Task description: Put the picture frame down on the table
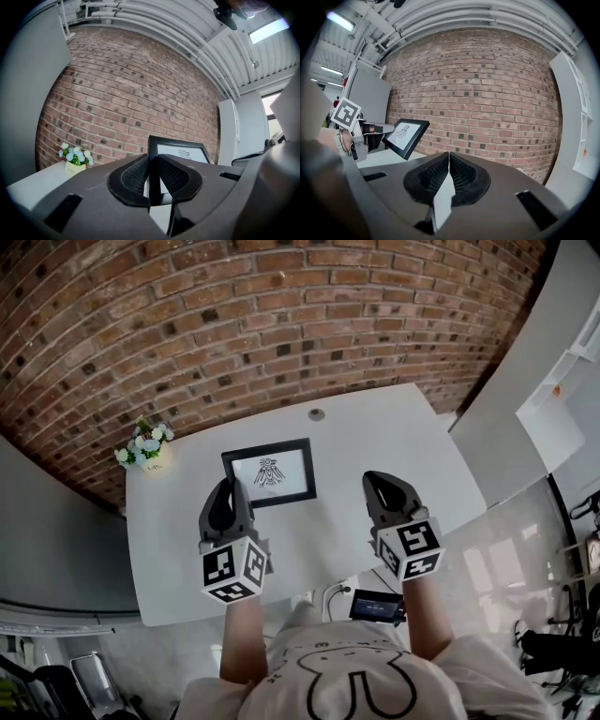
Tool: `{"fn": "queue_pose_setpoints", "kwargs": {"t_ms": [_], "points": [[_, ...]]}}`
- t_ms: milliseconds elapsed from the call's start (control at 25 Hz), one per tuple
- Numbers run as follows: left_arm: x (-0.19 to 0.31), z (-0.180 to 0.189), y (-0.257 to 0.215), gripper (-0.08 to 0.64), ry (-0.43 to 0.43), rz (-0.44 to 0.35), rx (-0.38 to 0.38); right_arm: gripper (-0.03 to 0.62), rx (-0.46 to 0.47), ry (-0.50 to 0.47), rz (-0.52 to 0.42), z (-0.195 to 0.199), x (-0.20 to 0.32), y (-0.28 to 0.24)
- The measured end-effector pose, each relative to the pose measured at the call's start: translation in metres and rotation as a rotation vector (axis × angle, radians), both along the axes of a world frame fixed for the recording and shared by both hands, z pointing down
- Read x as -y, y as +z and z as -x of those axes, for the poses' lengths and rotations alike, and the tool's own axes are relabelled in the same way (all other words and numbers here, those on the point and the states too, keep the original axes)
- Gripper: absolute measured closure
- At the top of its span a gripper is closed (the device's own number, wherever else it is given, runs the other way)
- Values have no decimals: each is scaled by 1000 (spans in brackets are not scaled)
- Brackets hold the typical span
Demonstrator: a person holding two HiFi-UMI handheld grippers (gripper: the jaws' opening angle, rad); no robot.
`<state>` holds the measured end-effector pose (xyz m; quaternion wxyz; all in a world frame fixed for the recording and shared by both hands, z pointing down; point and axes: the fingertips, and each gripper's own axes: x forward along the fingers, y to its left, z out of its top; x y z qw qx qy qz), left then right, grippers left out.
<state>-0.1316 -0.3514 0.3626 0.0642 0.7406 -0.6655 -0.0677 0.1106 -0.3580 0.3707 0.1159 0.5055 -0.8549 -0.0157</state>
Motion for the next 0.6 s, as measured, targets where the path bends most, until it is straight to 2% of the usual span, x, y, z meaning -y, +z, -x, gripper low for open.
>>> {"fn": "queue_pose_setpoints", "kwargs": {"t_ms": [320,600], "points": [[51,26,13,489,17,40,-13,574,-12,-6,28,37,51,5],[73,42,35,489,9,79,-42,574,-45,-1,73,49,69,24]]}}
